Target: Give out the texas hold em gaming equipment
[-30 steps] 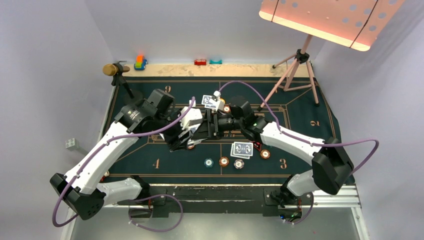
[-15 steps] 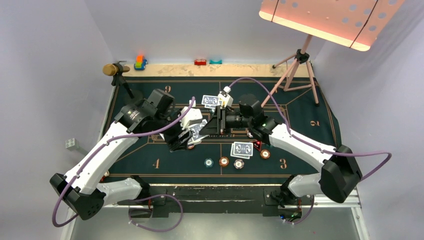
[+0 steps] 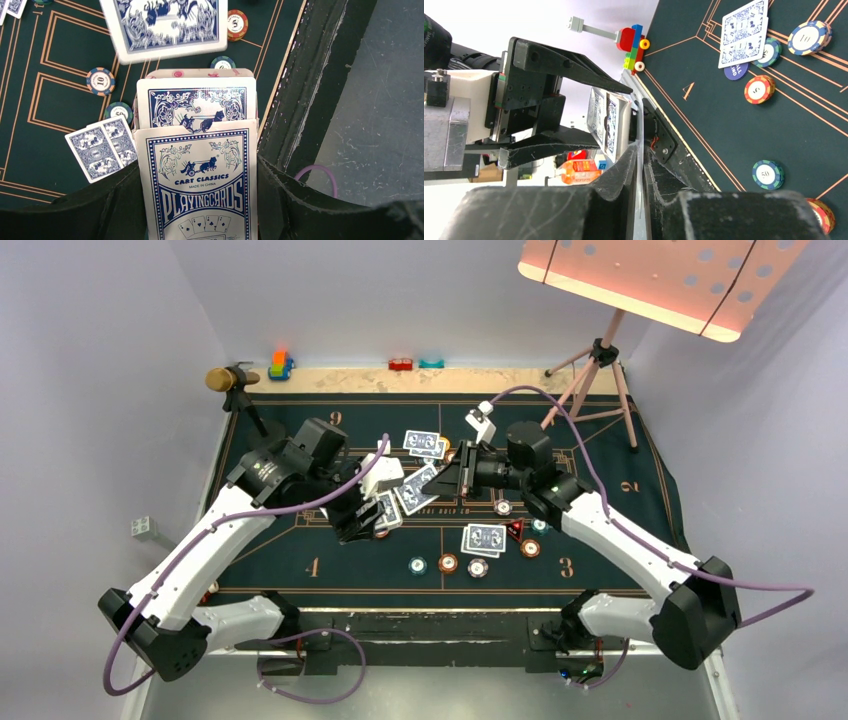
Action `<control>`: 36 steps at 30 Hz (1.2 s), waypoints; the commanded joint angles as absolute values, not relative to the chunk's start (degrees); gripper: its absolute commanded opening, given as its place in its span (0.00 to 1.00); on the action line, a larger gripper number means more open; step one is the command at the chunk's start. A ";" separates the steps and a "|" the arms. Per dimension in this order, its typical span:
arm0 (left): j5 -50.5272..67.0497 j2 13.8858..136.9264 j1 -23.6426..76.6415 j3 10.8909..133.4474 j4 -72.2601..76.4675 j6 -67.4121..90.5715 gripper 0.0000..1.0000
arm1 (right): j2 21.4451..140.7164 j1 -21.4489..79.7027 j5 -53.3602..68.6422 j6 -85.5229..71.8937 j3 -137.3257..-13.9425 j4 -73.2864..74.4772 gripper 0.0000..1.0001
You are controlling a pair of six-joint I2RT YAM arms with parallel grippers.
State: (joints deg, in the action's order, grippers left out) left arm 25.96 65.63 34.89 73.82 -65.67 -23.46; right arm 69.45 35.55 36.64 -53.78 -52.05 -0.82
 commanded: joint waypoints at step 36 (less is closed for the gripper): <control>26.44 61.35 34.67 74.06 -68.80 -22.11 0.00 | 94.78 53.52 -42.00 5.72 -58.53 -9.61 0.00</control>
State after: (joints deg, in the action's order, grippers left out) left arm 25.50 62.15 34.89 72.51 -68.42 -22.98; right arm 92.03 52.42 -38.52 -0.54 -59.44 -0.73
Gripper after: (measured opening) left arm 0.701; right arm 0.007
